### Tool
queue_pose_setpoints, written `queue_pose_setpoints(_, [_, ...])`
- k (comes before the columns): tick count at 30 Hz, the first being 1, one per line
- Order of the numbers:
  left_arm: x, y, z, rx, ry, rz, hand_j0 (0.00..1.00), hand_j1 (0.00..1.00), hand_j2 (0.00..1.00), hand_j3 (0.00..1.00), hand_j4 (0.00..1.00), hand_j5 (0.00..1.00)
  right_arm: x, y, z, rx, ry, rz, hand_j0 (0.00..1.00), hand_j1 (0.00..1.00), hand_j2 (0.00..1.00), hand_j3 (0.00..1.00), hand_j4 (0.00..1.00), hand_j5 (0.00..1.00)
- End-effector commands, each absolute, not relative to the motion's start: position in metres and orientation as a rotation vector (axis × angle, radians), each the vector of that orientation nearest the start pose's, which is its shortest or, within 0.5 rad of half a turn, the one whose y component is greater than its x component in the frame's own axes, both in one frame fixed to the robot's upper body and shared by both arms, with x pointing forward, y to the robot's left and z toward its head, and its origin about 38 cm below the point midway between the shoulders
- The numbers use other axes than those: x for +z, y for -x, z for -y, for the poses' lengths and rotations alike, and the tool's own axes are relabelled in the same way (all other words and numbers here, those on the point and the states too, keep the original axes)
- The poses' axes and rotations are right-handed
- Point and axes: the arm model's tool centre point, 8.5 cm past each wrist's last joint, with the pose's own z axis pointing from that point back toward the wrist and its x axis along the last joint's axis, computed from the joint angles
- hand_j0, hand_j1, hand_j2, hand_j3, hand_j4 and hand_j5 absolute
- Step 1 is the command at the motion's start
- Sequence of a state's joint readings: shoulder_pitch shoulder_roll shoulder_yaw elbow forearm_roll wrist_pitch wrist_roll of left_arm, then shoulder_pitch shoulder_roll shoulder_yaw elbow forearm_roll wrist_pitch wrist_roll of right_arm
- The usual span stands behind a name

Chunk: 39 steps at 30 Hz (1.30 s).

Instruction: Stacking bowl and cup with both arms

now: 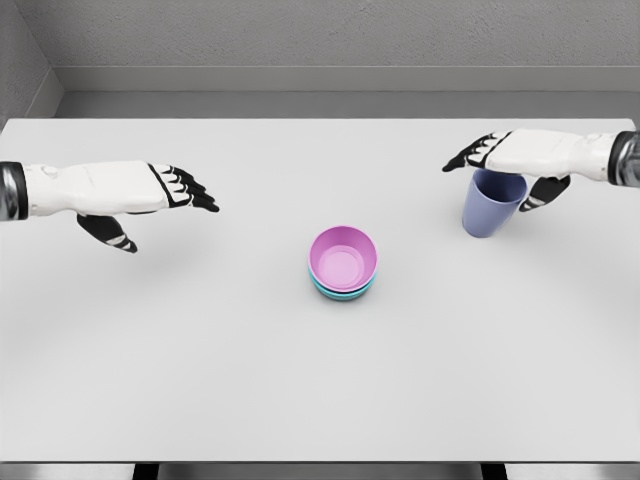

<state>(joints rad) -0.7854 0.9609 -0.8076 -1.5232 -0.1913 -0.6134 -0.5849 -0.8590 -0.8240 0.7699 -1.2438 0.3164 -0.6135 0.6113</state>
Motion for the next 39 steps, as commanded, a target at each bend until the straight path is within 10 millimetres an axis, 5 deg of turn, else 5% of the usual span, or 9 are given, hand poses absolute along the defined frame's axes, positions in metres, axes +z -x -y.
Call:
queue_pose_setpoints(1, [0.247,-0.419,-0.304,-2.190,-0.263,1.378,1.00,1.00,1.00,1.00,1.00,1.00,0.232,-0.473,0.327,2.097,0.390,1.249,1.00,1.00,1.00,1.00,1.00,1.00])
queue_pose_setpoints(39, [0.247,-0.419,-0.301,-2.192,-0.259,1.384,1.00,1.00,1.00,1.00,1.00,1.00,0.218,-0.476,0.334,2.082,0.371,1.204,1.00,1.00,1.00,1.00,1.00,1.00])
